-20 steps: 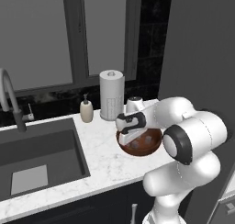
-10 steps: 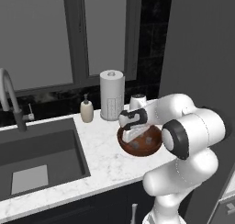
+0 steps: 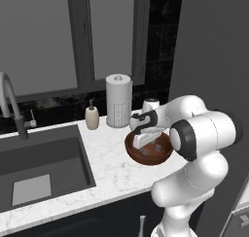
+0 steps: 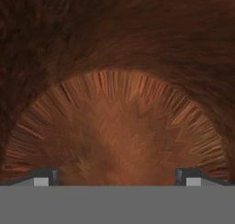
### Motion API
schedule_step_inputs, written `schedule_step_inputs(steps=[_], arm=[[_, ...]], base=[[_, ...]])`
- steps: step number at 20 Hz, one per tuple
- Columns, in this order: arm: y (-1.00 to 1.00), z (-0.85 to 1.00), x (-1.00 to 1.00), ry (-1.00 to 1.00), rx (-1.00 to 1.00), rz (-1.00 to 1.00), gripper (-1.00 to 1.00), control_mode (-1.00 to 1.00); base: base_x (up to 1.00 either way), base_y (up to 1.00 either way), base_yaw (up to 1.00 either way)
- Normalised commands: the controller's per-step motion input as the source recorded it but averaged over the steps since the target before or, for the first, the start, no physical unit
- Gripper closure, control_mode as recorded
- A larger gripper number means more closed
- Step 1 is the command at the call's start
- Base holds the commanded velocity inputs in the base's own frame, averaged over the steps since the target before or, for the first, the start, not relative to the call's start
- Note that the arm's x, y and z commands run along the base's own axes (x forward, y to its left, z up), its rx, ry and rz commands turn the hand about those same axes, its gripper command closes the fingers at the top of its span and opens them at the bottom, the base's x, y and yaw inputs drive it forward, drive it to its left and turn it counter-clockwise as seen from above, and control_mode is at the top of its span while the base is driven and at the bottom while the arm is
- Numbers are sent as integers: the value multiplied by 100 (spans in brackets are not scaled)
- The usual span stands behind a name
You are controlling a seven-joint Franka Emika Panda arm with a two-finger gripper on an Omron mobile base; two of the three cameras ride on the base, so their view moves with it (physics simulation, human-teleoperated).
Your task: Grab a lemon wedge from the fridge and one ice cube from the ice bowl, and put them in the glass of lemonade.
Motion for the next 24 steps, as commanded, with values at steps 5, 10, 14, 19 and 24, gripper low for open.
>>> schedule_step_inputs(steps=[5, 10, 14, 19, 24], arm=[[3, -4, -12, 0, 6, 0, -100, -100], [-4, -14, -40, 0, 9, 0, -100, -100], [-11, 0, -22, -1, 1, 0, -100, -100], [0, -2, 0, 0, 0, 0, -100, -100], [0, -8, 0, 0, 0, 0, -100, -100]], base=[[0, 0, 0], [0, 0, 0], [0, 0, 0], [0, 0, 0], [0, 0, 0]])
